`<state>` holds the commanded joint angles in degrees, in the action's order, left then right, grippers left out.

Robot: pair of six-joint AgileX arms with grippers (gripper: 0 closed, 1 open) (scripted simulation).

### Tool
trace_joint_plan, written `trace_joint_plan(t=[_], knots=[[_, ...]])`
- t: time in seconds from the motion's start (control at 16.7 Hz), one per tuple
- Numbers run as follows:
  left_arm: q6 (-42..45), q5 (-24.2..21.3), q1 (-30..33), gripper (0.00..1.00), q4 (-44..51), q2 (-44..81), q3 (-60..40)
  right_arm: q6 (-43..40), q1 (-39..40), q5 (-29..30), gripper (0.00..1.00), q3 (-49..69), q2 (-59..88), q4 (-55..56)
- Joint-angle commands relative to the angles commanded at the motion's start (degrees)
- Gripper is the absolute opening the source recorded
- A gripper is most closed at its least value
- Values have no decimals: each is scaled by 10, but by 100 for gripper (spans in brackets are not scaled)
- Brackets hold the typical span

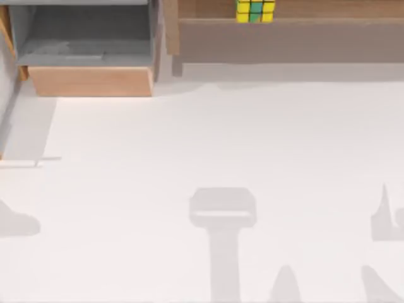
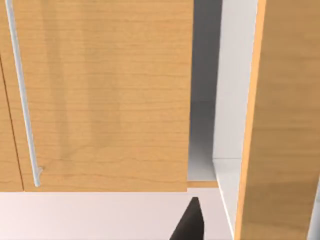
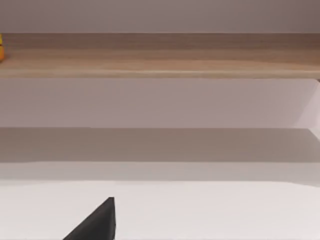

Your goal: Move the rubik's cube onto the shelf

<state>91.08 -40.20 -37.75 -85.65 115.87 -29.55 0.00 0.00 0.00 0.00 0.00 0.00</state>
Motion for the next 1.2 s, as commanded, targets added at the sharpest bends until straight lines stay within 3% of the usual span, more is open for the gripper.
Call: trace_joint_plan(t=[0.24, 0.3, 0.84, 1.2], knots=[[0, 0, 0, 2, 0, 0, 0, 0, 0, 0, 100, 0, 0, 0], [0, 0, 0, 0, 0, 0, 0, 0, 0, 0, 100, 0, 0, 0], [-3, 2, 0, 0, 7, 8, -1, 0, 0, 0, 100, 0, 0, 0], [-4, 54, 51, 0, 60, 44, -106, 0, 0, 0, 100, 0, 0, 0]])
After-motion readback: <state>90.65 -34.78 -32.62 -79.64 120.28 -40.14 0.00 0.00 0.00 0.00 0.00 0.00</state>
